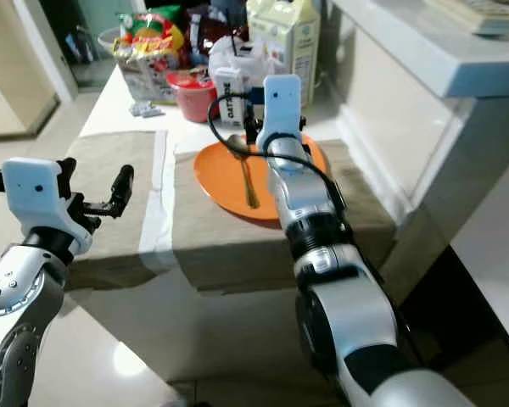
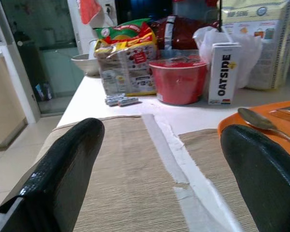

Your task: Setting the table

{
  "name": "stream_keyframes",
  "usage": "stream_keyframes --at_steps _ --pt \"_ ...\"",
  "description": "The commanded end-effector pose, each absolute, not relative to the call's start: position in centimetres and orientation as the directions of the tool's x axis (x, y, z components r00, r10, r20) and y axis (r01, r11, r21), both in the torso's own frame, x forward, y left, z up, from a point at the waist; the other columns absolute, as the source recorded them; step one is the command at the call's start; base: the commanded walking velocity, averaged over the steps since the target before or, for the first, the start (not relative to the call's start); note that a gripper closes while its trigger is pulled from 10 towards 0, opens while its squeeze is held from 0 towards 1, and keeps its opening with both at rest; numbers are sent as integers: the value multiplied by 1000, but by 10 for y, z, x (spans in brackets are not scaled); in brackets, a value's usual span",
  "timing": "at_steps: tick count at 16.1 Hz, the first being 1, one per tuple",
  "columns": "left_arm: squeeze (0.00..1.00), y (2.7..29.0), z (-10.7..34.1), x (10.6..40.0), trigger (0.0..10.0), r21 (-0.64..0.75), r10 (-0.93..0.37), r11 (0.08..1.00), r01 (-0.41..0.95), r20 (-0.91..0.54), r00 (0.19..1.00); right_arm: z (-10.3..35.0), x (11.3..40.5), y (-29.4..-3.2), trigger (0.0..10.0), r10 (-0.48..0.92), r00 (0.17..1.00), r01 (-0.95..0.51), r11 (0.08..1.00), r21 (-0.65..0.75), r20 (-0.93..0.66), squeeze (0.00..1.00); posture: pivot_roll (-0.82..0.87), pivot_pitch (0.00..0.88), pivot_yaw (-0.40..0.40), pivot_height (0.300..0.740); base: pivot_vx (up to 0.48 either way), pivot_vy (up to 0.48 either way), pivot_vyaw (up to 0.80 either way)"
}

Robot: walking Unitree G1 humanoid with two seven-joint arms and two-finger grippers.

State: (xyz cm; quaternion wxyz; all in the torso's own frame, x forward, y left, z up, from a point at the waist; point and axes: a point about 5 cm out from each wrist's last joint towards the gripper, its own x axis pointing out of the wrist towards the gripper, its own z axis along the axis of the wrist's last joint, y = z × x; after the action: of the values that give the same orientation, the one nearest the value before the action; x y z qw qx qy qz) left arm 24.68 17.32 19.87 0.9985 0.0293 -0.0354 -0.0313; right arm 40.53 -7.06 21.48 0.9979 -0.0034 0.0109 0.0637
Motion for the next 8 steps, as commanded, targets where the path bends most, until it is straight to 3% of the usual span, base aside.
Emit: stream_keyframes --at_steps 1,4,8 --pt "0 173 201 246 10000 69 -61 996 55 76 995 228 408 -63 10000 143 990 -144 990 9 10 0 -10 0 53 740 0 0 0" --pt "0 171 202 244 10000 66 -54 997 49 79 995 238 414 -57 10000 126 992 -126 992 -7 10 0 -1 0 46 740 0 0 0" --pt "0 172 203 244 10000 72 -57 996 51 78 995 219 413 -54 10000 130 988 -133 991 -31 -87 0 1 0 47 740 0 0 0"
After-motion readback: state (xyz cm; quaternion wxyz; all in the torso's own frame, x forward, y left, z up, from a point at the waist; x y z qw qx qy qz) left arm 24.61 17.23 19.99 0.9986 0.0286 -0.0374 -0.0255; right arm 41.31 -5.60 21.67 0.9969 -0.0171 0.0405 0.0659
